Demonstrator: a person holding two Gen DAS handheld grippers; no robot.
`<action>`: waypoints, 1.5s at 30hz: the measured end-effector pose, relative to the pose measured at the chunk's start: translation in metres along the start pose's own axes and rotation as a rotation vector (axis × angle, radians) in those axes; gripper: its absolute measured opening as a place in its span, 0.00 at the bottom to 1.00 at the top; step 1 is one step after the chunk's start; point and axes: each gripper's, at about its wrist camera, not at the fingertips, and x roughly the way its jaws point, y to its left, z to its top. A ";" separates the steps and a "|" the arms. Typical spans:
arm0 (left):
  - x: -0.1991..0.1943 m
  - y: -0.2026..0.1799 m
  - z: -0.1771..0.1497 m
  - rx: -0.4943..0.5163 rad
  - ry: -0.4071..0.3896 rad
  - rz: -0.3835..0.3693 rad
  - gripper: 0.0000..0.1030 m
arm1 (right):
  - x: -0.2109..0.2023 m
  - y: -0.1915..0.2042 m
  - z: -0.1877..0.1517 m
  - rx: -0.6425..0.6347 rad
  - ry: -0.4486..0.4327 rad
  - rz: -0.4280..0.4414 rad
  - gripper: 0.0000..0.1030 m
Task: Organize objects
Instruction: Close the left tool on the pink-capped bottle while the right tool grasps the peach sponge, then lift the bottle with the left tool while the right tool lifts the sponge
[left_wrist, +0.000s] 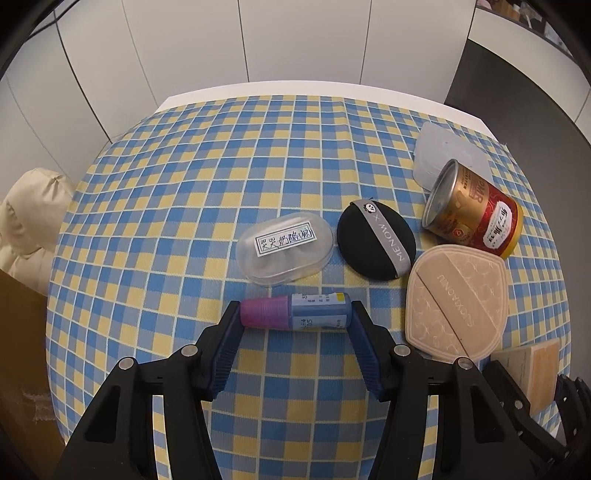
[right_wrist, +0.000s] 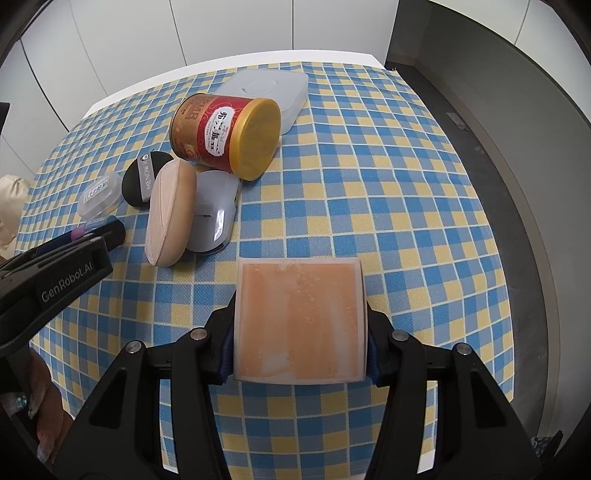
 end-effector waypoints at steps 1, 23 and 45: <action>-0.001 0.002 -0.002 0.003 -0.001 0.000 0.55 | 0.000 0.000 0.000 0.000 0.000 0.000 0.53; -0.010 0.003 -0.012 0.023 0.015 0.005 0.55 | -0.010 -0.002 -0.003 0.032 0.005 -0.004 0.52; -0.074 0.008 -0.004 0.058 -0.030 0.014 0.56 | -0.056 0.001 0.019 0.024 -0.032 0.014 0.52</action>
